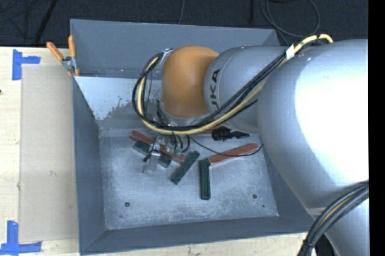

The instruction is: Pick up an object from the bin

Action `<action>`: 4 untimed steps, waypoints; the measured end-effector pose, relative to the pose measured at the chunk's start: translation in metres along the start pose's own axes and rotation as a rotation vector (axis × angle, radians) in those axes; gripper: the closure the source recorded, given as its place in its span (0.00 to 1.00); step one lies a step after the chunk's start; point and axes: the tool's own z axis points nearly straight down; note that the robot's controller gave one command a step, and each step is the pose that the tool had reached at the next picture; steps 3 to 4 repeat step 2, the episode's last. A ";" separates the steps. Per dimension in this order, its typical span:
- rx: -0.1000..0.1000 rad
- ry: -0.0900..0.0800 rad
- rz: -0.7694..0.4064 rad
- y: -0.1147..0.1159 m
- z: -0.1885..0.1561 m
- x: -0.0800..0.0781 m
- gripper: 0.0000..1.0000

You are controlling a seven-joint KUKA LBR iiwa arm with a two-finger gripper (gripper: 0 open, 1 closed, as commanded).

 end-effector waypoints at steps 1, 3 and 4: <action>-0.001 0.000 0.001 0.000 -0.001 0.000 1.00; -0.002 -0.009 -0.122 -0.014 -0.149 0.016 1.00; -0.002 -0.009 -0.122 -0.014 -0.149 0.016 1.00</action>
Offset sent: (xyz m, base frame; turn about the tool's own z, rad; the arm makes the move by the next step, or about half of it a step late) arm 0.0000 0.0000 0.0000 0.0000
